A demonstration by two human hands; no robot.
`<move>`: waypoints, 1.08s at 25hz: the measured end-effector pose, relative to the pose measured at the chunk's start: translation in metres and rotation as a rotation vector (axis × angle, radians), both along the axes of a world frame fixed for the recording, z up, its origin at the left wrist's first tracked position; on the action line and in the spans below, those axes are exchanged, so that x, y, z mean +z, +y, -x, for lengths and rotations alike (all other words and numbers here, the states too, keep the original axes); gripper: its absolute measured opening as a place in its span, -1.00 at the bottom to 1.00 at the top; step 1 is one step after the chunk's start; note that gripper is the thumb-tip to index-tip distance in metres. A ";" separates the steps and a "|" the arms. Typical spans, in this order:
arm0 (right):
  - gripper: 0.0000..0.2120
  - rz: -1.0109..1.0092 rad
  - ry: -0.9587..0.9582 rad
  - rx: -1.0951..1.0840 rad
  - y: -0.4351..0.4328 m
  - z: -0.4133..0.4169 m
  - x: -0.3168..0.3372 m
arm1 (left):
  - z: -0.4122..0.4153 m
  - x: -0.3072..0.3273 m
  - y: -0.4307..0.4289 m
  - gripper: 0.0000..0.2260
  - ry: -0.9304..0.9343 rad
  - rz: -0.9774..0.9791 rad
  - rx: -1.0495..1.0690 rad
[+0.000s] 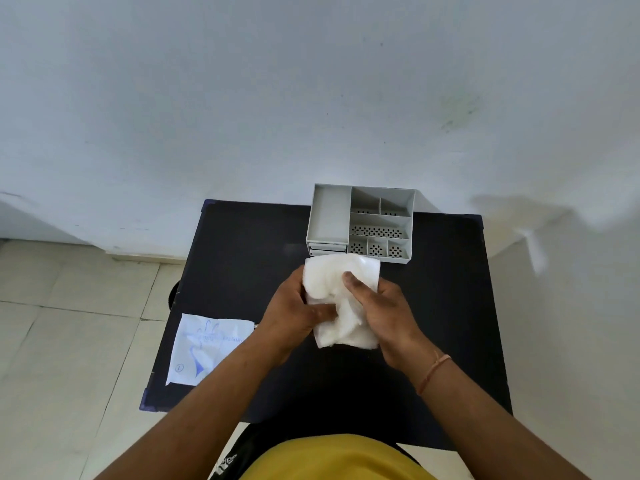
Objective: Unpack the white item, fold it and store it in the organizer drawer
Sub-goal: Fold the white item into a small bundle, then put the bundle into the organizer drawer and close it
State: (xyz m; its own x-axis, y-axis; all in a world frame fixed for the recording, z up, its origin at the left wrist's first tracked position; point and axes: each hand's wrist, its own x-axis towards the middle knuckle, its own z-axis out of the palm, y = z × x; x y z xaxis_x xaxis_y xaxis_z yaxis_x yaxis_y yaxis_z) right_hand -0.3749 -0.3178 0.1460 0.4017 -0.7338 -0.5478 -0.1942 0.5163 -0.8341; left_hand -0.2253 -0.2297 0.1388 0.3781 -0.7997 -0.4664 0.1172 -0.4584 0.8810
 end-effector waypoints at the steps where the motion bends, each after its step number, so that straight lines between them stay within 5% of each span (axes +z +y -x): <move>1: -0.76 -0.036 -0.046 0.048 -0.001 0.000 -0.001 | -0.004 -0.003 -0.001 -0.39 -0.017 0.005 0.021; 5: -0.66 -0.120 -0.152 0.188 0.002 -0.004 -0.014 | -0.022 -0.011 -0.001 -0.44 -0.018 -0.013 -0.010; 10: -0.65 -0.119 -0.087 -0.048 0.001 -0.024 -0.046 | -0.065 -0.021 -0.017 -0.59 0.245 -0.090 -0.114; 17: -0.64 -0.125 -0.049 -0.236 -0.006 -0.001 -0.061 | -0.106 -0.115 -0.112 -0.72 0.645 -0.404 0.435; 23: -0.71 -0.127 -0.018 -0.334 -0.009 0.003 -0.067 | -0.085 -0.138 -0.143 -0.94 0.621 -0.424 0.446; 27: -0.67 -0.123 -0.045 -0.332 -0.015 0.001 -0.074 | -0.075 -0.151 -0.114 -0.82 0.536 -0.473 0.440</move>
